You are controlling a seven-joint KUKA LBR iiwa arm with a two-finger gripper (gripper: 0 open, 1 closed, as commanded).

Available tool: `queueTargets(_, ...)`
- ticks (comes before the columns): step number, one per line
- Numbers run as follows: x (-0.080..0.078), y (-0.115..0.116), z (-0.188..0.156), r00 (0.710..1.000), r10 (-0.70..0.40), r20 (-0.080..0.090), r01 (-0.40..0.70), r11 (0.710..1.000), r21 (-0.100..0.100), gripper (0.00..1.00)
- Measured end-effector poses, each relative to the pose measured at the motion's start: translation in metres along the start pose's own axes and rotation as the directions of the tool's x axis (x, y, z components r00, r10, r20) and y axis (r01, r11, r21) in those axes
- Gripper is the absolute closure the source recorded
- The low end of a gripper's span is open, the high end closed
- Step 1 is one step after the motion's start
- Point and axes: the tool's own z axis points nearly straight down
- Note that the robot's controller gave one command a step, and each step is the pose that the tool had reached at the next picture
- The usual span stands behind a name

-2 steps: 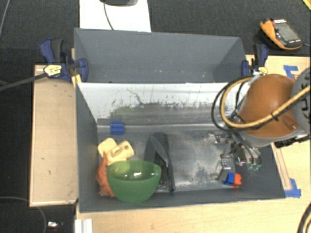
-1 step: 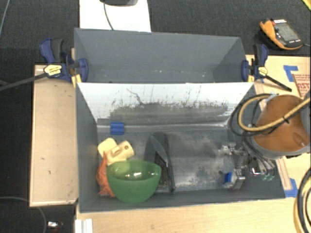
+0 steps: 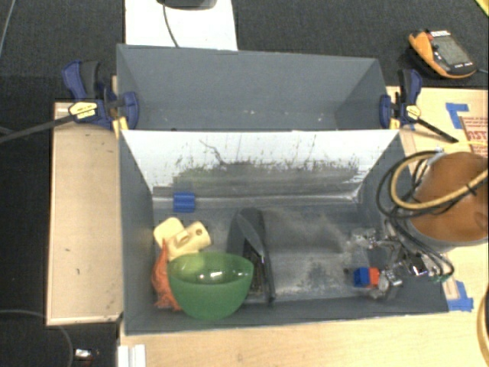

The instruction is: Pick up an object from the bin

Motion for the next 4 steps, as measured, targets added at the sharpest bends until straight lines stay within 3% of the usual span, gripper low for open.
queueTargets(1,0.003,-0.015,-0.012,0.998,0.068,-0.002,-0.068,0.998,0.002,0.0)
queueTargets(2,-0.011,-0.011,0.017,0.912,-0.41,0.008,0.41,0.912,-0.009,0.0)
queueTargets(3,0.0,-0.008,0.018,0.869,-0.495,0.006,0.495,0.869,-0.002,1.0)
queueTargets(4,0.0,-0.008,0.018,0.869,-0.495,0.006,0.495,0.869,-0.002,1.0)
